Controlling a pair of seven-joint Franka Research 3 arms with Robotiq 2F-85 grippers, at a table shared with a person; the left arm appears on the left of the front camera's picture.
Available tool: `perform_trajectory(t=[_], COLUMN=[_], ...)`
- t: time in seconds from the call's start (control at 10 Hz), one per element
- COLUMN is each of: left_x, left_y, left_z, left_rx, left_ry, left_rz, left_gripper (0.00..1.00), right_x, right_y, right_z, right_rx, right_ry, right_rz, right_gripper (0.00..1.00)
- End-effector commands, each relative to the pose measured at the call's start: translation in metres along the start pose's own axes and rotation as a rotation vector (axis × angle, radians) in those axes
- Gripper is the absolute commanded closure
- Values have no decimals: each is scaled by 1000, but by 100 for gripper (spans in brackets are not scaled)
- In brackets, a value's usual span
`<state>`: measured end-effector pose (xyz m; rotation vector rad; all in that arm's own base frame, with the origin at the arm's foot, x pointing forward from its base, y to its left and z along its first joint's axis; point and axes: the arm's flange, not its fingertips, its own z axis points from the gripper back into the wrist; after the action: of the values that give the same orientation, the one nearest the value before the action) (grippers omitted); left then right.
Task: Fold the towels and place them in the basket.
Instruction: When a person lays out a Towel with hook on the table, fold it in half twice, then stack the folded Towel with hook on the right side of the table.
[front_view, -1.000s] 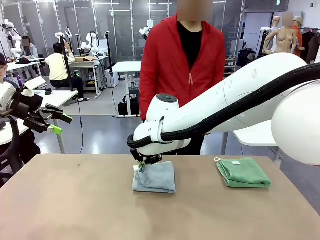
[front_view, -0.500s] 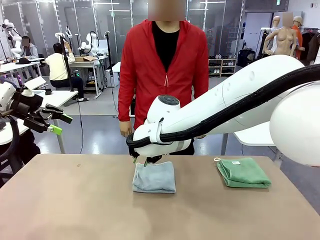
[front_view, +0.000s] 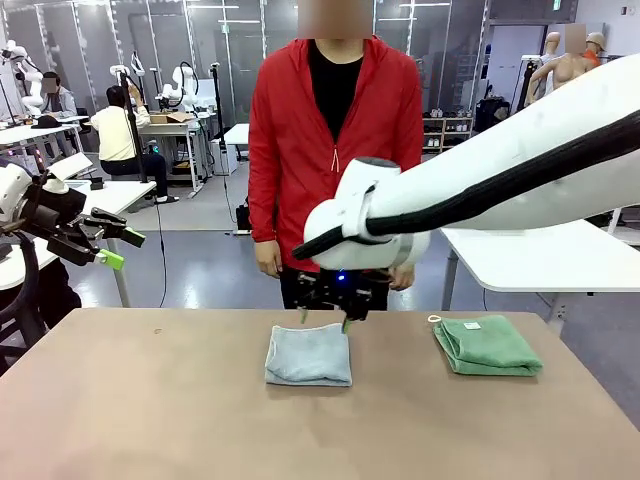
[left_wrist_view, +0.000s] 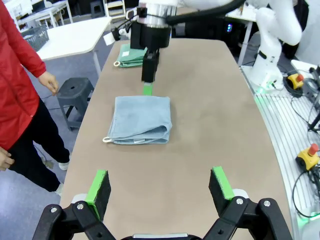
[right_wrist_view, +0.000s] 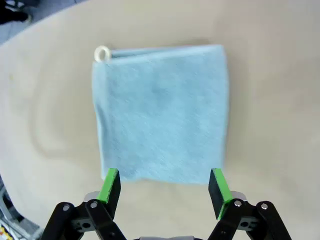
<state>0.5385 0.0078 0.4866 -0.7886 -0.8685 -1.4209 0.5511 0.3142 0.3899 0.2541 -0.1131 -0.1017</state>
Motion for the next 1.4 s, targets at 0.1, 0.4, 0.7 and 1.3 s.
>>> perform_trajectory(t=[0.1, 0.4, 0.7, 1.3], left_x=[2, 2, 2, 2], left_y=[-1, -1, -1, -1], left_z=[1, 1, 1, 1], left_rx=[-2, -2, -2, -2], left_ry=[6, 6, 6, 6], left_rz=[-6, -6, -6, -6], left_gripper=[0, 0, 0, 0], right_x=[7, 16, 20, 20], right_y=[-38, -57, -51, -51], right_z=[22, 19, 24, 24], right_rx=[37, 60, 21, 21], right_ry=[27, 40, 37, 37], right_rz=[16, 29, -1, -1], right_gripper=[11, 11, 11, 11])
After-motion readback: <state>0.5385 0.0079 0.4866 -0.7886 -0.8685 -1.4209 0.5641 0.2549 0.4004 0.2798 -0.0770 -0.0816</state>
